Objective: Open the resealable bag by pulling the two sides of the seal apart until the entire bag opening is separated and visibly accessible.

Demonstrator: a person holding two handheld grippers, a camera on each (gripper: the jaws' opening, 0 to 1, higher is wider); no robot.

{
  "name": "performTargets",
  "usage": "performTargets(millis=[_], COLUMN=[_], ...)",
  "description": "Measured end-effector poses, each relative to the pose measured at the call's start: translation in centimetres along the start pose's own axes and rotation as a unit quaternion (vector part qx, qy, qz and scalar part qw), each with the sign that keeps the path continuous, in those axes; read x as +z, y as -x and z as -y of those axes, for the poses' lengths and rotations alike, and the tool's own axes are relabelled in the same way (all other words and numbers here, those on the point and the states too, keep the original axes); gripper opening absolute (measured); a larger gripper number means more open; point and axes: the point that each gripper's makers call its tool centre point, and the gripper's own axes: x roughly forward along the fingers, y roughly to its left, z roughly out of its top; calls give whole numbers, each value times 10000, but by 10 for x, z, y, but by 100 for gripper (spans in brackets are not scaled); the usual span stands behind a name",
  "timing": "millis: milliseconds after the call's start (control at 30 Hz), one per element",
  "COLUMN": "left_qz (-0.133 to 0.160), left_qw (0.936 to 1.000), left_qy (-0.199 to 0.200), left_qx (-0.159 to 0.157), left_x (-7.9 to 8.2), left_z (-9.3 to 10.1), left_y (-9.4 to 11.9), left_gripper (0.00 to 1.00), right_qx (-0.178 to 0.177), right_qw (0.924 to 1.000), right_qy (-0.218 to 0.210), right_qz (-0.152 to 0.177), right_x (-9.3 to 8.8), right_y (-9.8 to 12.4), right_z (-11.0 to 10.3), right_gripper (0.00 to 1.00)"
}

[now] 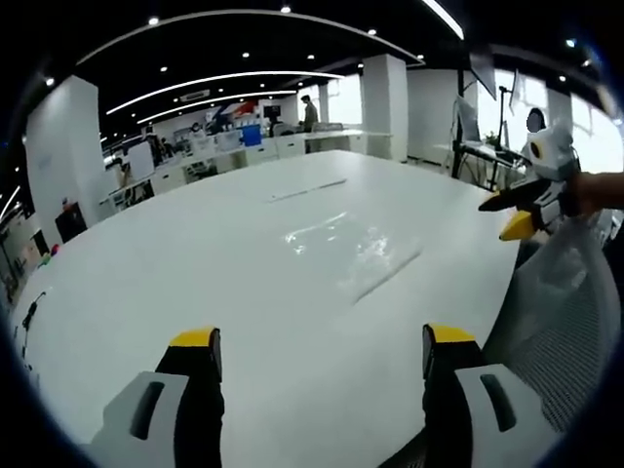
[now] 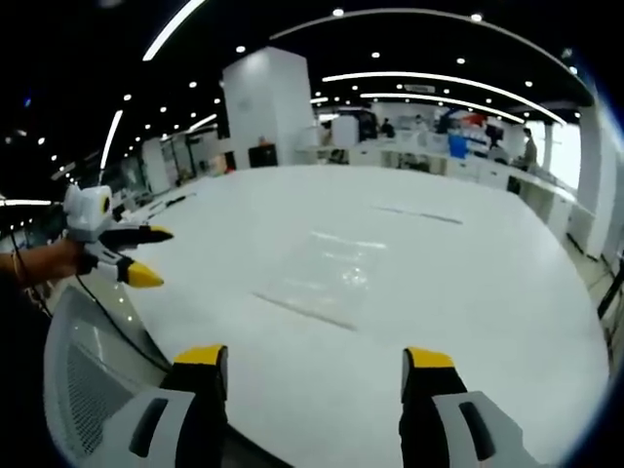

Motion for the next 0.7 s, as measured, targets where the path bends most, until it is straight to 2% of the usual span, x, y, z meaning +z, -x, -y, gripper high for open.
performTargets(millis=[167,300,433,700], left_qz=[274,326,293,332], left_qw=[9996,9994,9994,9992], left_qy=[1,11,-20,15], left_qx=[-91,-112,-163,-212], left_x=[15,17,15,14], left_z=[7,9,11,16], left_y=[7,9,9,12], left_gripper=[85,85,89,89], right_qx=[-90,-93,-114,-150], right_qw=[9988,9984,9983,9982], right_qy=[-256,-453,-444,-443], right_qz=[399,337,350,385], right_x=[7,0,-2,0], right_y=[6,5,6,7], right_z=[1,1,0,1], right_gripper=[77,77,77,77])
